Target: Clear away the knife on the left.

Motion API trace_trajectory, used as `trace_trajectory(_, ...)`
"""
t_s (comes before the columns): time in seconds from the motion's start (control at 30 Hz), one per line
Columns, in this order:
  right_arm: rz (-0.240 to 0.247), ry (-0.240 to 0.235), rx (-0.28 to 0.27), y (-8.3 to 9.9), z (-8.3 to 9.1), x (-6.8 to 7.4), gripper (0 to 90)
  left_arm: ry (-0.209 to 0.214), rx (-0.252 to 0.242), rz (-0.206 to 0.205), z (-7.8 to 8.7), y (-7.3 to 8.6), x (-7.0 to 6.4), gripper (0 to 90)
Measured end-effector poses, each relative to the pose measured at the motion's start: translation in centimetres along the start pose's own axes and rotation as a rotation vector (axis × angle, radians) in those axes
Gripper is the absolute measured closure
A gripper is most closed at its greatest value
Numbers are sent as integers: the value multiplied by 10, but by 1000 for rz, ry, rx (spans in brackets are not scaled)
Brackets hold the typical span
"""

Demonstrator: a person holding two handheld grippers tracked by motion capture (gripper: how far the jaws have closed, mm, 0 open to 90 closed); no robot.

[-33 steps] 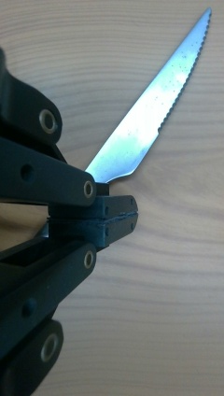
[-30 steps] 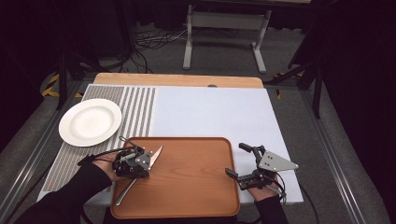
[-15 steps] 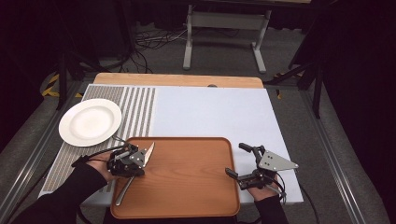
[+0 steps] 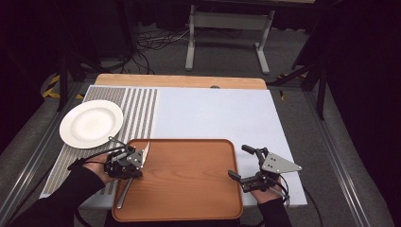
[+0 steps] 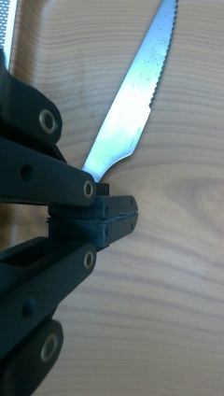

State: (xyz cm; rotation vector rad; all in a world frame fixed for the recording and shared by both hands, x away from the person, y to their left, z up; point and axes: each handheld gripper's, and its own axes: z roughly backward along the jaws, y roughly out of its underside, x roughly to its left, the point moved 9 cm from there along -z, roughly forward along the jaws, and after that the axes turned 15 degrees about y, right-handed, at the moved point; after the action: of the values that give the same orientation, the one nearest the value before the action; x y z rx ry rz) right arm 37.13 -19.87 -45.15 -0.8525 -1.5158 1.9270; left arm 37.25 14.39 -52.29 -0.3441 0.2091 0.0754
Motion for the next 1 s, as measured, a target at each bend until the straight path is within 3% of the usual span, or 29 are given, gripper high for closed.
trace_trajectory(0.3,2,0,0,0,0,0,32,1,-1,10,1,5,0,900)
trace_trajectory(0.8,4,0,2,0,0,0,32,-11,6,68,5,17,-2,900)
trace_trajectory(1.0,4,0,3,1,-1,1,32,-11,6,74,5,20,-4,900)
